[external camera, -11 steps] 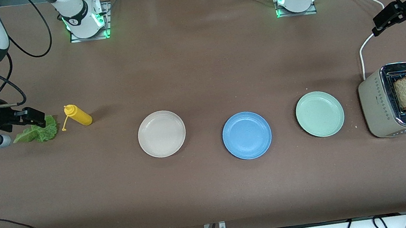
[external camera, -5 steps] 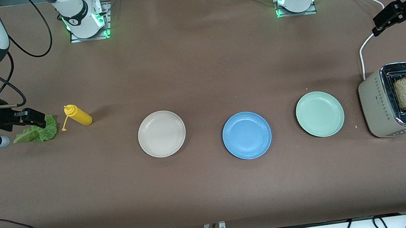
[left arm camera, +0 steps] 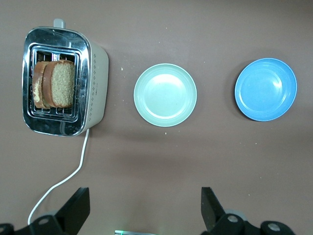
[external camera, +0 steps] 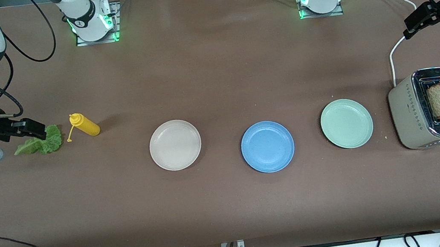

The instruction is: Make sandwich in blue plate with both arms

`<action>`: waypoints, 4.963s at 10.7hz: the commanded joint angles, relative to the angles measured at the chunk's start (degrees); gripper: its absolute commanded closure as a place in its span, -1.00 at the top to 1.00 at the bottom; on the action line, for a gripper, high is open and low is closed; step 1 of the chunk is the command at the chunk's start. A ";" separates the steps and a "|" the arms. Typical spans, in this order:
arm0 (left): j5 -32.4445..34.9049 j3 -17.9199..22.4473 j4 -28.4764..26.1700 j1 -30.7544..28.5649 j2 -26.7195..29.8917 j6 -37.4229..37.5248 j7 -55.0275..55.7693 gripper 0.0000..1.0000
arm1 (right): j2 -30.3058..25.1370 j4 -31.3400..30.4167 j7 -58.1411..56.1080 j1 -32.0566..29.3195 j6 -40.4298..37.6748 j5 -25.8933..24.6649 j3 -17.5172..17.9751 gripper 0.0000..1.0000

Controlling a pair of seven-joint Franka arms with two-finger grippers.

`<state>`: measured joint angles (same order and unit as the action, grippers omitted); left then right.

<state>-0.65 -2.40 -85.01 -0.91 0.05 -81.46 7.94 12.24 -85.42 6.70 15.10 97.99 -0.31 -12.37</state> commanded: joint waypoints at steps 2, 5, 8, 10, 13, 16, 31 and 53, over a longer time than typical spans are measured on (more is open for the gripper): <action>0.83 0.03 1.95 -0.06 -0.85 1.39 -1.09 1.00 | -0.91 -0.01 0.77 -0.16 0.54 -0.13 -0.90 1.00; 1.09 0.03 1.95 -0.06 -0.85 1.39 -1.26 1.00 | -0.82 -0.01 0.86 -0.25 0.63 -0.13 -0.99 1.00; 1.09 0.12 1.95 -0.06 -0.85 1.39 -1.09 1.00 | -0.91 0.08 0.68 -0.42 0.54 -0.22 -1.07 1.00; 1.09 0.12 1.95 -0.06 -0.85 1.39 -1.18 1.00 | -0.82 0.08 1.30 -0.42 0.63 -0.13 -1.07 1.00; 1.26 0.03 1.95 0.03 -0.93 1.39 -1.44 1.00 | -0.82 0.08 1.39 -0.42 0.63 -0.13 -1.07 1.00; 0.31 0.03 1.77 -3.38 -1.54 1.30 -2.23 1.00 | -0.82 0.08 1.65 -0.42 0.63 -0.13 -1.07 1.00; 7.08 0.03 4.23 -14.47 -22.54 -11.77 -13.56 1.00 | -0.91 0.17 1.47 -0.78 0.80 -0.04 -2.48 1.00; 3.81 -0.14 3.44 -15.70 -30.38 -20.50 -14.53 0.69 | -0.91 0.17 1.04 -1.13 0.98 1.19 -2.92 1.00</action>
<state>4.07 -2.45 -83.23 -16.37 -29.41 -102.32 -6.08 12.14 -85.11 7.53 14.18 98.98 0.02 -15.40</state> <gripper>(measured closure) 0.044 0.000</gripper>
